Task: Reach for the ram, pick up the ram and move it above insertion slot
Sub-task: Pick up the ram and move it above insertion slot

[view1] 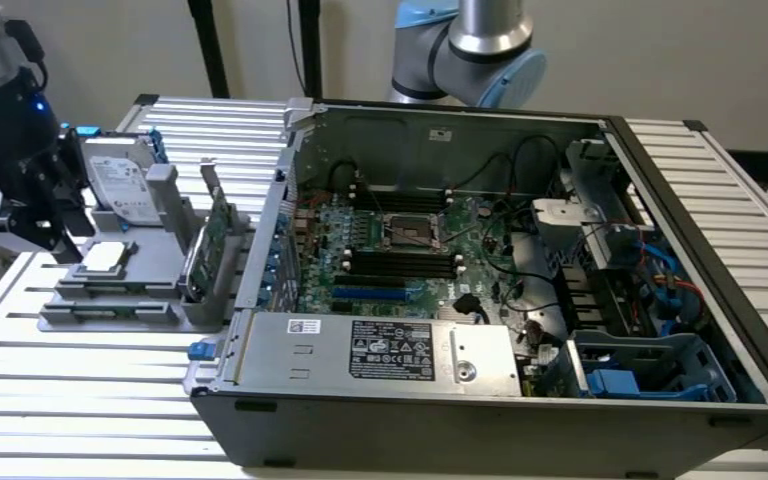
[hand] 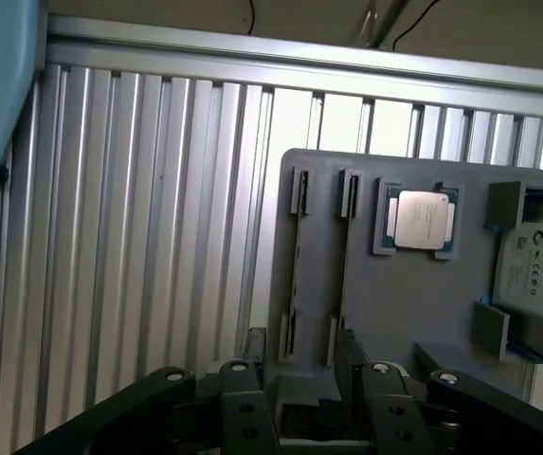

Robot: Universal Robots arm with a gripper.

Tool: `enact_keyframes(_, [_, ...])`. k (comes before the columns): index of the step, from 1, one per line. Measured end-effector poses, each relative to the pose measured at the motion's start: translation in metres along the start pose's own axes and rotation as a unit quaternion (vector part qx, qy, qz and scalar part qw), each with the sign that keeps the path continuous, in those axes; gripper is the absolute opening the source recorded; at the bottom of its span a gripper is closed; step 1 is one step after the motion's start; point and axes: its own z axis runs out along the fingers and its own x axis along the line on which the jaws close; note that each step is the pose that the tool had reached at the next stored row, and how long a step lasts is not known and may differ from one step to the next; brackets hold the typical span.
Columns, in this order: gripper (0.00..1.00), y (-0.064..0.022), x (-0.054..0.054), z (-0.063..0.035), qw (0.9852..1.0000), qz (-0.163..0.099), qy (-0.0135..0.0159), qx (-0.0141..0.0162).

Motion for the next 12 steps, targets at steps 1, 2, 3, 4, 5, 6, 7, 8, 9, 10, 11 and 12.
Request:
enact_keyframes(1, [0.42,0.0003,0.0,0.0018,1.0,-0.001,0.0,0.0])
enact_keyframes(2, [0.42,0.0008,0.0,0.0037,1.0,-0.001,0.0,0.0])
enact_keyframes(3, [0.42,0.0014,0.0,0.0055,1.0,-0.001,0.0,0.0])
enact_keyframes(4, [0.42,0.0023,0.0,0.0074,1.0,-0.002,0.0,0.0001])
enact_keyframes(5, [0.42,0.0032,0.0,0.0092,1.0,-0.002,0.0,0.0002])
enact_keyframes(6, [0.42,0.0042,0.0,0.011,1.0,-0.002,0.0,0.0003])
enact_keyframes(7, [0.42,0.0051,0.0,0.0129,1.0,-0.002,0.0,0.0005])
enact_keyframes(8, [0.42,0.006,0.0,0.0148,1.0,-0.002,0.0,0.0006])
enact_keyframes(9, [0.42,0.0068,0.0,0.0165,1.0,-0.003,0.0001,0.0008])
enact_keyframes(10, [0.42,0.0075,0.0,0.0184,1.0,-0.003,0.0001,0.0011])
enact_keyframes(11, [0.42,0.0081,0.0,0.0202,1.0,-0.003,0.0001,0.0015])
enact_keyframes(12, [0.42,0.0087,0.0,0.0219,1.0,-0.003,0.0002,0.002])
